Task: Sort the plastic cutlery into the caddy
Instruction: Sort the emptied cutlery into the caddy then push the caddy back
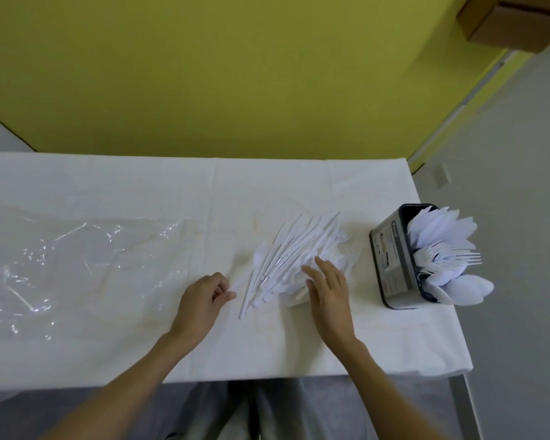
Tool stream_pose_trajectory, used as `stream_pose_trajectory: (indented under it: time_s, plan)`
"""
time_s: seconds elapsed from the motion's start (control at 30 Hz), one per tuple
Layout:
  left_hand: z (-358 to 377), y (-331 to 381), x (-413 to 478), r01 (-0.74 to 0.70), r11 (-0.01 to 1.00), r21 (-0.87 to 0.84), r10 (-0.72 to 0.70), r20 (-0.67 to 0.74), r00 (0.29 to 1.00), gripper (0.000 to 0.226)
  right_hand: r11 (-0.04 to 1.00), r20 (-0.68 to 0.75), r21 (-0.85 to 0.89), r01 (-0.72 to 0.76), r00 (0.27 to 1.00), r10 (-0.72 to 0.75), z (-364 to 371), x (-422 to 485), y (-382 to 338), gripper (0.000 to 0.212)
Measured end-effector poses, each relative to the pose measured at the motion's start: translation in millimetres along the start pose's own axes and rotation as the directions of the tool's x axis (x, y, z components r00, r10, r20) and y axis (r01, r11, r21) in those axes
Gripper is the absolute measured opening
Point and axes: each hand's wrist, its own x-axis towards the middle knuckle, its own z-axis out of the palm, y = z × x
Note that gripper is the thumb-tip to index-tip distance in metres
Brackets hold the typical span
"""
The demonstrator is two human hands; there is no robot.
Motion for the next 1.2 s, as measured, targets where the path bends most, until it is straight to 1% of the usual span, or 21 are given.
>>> stream_pose_trajectory:
  time_s: [0.07, 0.13, 0.17, 0.2, 0.27, 0.33, 0.43, 0.53, 0.6, 0.7, 0.8, 0.87, 0.93, 1.0, 1.03, 1.07, 1.13, 1.17, 1.2]
  plan:
    - [2.7, 3.8, -1.4, 0.126, 0.988, -0.089, -0.127, -0.010, 0.992, 0.019, 0.995, 0.084, -0.073, 0.063, 0.995, -0.057, 5.5, 8.1, -5.6, 0.035]
    - [8.2, 5.6, -0.7, 0.233, 0.959, -0.163, -0.231, 0.035, 0.972, 0.020, 0.976, 0.199, -0.158, 0.151, 0.973, -0.118, 11.3, 14.6, -11.4, 0.043]
    - [11.2, 6.0, 0.1, 0.265, 0.947, -0.184, -0.259, 0.057, 0.964, 0.021, 0.960, 0.252, -0.200, 0.197, 0.957, -0.143, 14.3, 16.9, -12.8, 0.044]
    - [14.0, 6.8, 0.8, 0.275, 0.943, -0.186, -0.267, 0.066, 0.961, 0.021, 0.943, 0.288, -0.236, 0.236, 0.943, -0.164, 16.1, 18.0, -12.6, 0.044]
    - [18.1, 9.6, 2.4, 0.249, 0.962, -0.113, -0.245, 0.046, 0.968, 0.023, 0.922, 0.318, -0.274, 0.275, 0.930, -0.183, 14.8, 18.1, -8.1, 0.043]
    - [19.1, 14.8, 5.6, 0.242, 0.968, -0.070, -0.241, 0.021, 0.970, 0.025, 0.931, 0.307, -0.259, 0.259, 0.935, -0.174, 9.5, 14.6, -0.2, 0.041]
    - [22.3, 23.6, 12.6, 0.256, 0.967, -0.004, -0.256, -0.001, 0.967, 0.033, 0.939, 0.279, -0.239, 0.248, 0.944, -0.178, -0.1, 7.4, 9.9, 0.038]
    - [25.9, 30.5, 21.0, 0.274, 0.959, 0.067, -0.277, 0.031, 0.960, 0.035, 0.934, 0.163, -0.242, 0.261, 0.960, -0.226, -3.8, 12.7, 6.2, 0.032]
    - [25.8, 30.3, 25.5, 0.310, 0.950, 0.033, -0.312, 0.052, 0.949, 0.032, 0.927, 0.119, -0.262, 0.268, 0.962, -0.245, -0.5, 23.8, -3.0, 0.029]
    - [21.3, 22.6, 25.7, 0.349, 0.937, -0.031, -0.348, 0.043, 0.937, 0.031, 0.911, 0.173, -0.309, 0.271, 0.958, -0.227, 12.2, 40.5, -20.0, 0.041]
    - [17.0, 13.0, 19.3, 0.367, 0.924, -0.105, -0.366, 0.029, 0.930, 0.034, 0.897, 0.247, -0.349, 0.269, 0.950, -0.189, 25.0, 42.5, -26.7, 0.043]
    - [15.6, 9.5, 14.5, 0.329, 0.936, -0.125, -0.331, 0.005, 0.944, 0.037, 0.894, 0.265, -0.342, 0.291, 0.942, -0.205, 26.2, 37.5, -26.5, 0.044]
    - [15.2, 9.6, 10.5, 0.237, 0.970, -0.055, -0.239, -0.036, 0.970, 0.036, 0.883, 0.271, -0.294, 0.367, 0.918, -0.291, 23.6, 29.9, -26.3, 0.034]
    - [15.3, 11.9, 8.0, 0.162, 0.987, 0.011, -0.161, -0.060, 0.985, 0.030, 0.855, 0.243, -0.251, 0.454, 0.885, -0.398, 22.6, 24.3, -27.2, 0.022]
    - [16.0, 13.1, 7.5, 0.149, 0.988, 0.026, -0.147, -0.069, 0.987, 0.028, 0.856, 0.215, -0.245, 0.456, 0.886, -0.411, 22.2, 24.0, -28.6, 0.020]
    - [16.6, 14.3, 7.6, 0.151, 0.988, 0.033, -0.148, -0.077, 0.986, 0.025, 0.874, 0.174, -0.247, 0.417, 0.907, -0.384, 21.5, 25.8, -30.6, 0.021]
    - [16.7, 17.0, 8.8, 0.163, 0.985, 0.060, -0.158, -0.084, 0.984, 0.021, 0.925, 0.092, -0.269, 0.267, 0.964, -0.251, 21.8, 33.8, -33.7, 0.031]
    - [16.5, 18.1, 9.4, 0.157, 0.983, 0.090, -0.150, -0.085, 0.985, 0.019, 0.935, 0.084, -0.286, 0.208, 0.978, -0.192, 21.8, 37.9, -34.9, 0.036]
    - [16.2, 19.3, 9.8, 0.146, 0.982, 0.121, -0.136, -0.087, 0.987, 0.019, 0.935, 0.104, -0.302, 0.184, 0.982, -0.159, 22.1, 40.9, -35.8, 0.038]
